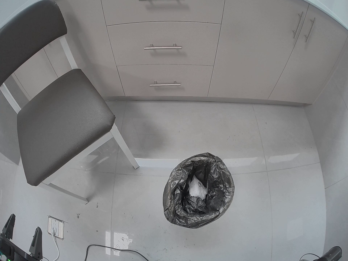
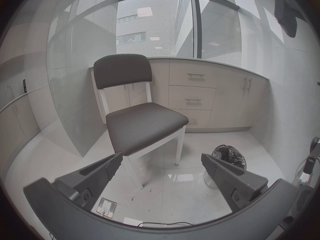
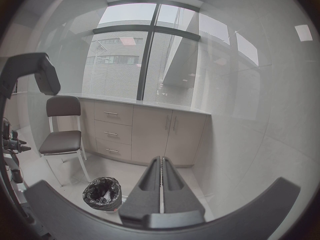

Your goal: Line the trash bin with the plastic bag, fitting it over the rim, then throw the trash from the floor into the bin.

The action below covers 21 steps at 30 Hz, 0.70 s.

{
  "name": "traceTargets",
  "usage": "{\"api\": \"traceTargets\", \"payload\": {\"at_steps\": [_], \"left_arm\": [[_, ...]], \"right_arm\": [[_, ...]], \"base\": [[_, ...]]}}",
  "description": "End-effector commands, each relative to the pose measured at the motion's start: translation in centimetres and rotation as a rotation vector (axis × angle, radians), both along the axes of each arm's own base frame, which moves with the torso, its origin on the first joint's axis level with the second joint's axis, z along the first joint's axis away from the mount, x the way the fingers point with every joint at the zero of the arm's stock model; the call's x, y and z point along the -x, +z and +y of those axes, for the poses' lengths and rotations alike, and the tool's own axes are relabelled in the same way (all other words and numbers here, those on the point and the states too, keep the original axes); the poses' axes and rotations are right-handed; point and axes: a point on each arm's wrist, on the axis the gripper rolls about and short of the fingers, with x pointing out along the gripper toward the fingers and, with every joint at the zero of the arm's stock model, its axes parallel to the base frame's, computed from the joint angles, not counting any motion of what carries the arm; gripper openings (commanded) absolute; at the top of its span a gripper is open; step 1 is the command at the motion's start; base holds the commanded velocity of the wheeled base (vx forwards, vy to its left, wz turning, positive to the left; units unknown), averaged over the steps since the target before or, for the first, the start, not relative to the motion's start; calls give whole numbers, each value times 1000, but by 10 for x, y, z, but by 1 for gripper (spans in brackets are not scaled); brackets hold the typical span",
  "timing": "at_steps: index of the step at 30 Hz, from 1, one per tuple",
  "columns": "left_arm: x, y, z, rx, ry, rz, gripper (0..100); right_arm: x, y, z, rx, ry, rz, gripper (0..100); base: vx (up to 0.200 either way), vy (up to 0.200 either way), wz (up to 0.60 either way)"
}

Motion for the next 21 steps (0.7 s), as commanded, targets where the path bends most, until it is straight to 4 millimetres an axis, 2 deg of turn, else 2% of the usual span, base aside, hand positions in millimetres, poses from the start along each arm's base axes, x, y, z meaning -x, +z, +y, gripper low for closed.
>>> {"api": "traceTargets", "payload": {"at_steps": [1,2,7,9,10,14,21], "left_arm": [[0,-5,0,1,1,1,100],[0,-5,0,1,1,1,100],[0,-5,0,1,1,1,100],[0,-5,0,1,1,1,100],[0,-5,0,1,1,1,100],[0,-5,0,1,1,2,100],[0,-5,0,1,1,2,100]], "right_arm": [[-78,-55,3,-77,53,57,0],[-94,-70,4,-80,65,60,0],[-125,-112,4,-80,69,109,0],[-125,-113,4,-80,68,112,0],[-131,-125,4,-84,63,136,0],[-138,-143,4,-84,62,201,0],[-138,-151,5,-140,96,278,0]], "base": [[0,0,0],[0,0,0],[0,0,0],[0,0,0],[0,0,0],[0,0,0],[0,0,0]]}}
